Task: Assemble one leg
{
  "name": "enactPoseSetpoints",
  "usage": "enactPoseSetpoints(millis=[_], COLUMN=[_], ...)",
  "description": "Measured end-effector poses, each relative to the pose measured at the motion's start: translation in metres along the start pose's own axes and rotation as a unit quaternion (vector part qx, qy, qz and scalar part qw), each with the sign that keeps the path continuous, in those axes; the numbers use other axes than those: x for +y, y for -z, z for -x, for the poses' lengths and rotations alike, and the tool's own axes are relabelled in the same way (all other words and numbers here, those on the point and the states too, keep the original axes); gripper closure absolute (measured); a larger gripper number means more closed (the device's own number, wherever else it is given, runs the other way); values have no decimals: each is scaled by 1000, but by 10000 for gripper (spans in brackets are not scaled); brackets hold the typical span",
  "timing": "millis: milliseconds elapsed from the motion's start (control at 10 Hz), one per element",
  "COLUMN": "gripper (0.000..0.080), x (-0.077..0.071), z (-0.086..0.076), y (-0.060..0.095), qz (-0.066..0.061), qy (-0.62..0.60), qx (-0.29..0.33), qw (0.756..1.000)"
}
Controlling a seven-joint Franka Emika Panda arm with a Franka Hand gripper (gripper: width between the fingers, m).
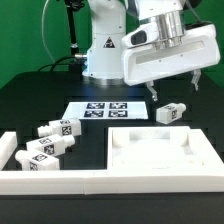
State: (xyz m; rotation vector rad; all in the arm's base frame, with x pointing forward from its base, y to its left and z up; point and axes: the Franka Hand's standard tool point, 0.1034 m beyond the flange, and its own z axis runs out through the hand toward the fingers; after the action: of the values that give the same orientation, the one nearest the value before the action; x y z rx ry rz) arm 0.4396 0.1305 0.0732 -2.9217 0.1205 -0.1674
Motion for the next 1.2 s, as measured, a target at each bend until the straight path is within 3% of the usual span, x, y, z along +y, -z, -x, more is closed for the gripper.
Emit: enactPoseSetpoints(millis=[200,500,700,800,900,1200], gripper=[150,150,150,150,150,150], x=[5,4,15,15,18,21], z=[-16,-9,-5,-1,1,7], y=[2,-1,-6,-5,-8,-10], qz=[-13,-14,-19,-25,-45,-65], qy=[-111,-177,-228,-247,-274,-269], qx=[-3,-19,-90,-154,-217,-281], qw=[994,984,969,956,936,919])
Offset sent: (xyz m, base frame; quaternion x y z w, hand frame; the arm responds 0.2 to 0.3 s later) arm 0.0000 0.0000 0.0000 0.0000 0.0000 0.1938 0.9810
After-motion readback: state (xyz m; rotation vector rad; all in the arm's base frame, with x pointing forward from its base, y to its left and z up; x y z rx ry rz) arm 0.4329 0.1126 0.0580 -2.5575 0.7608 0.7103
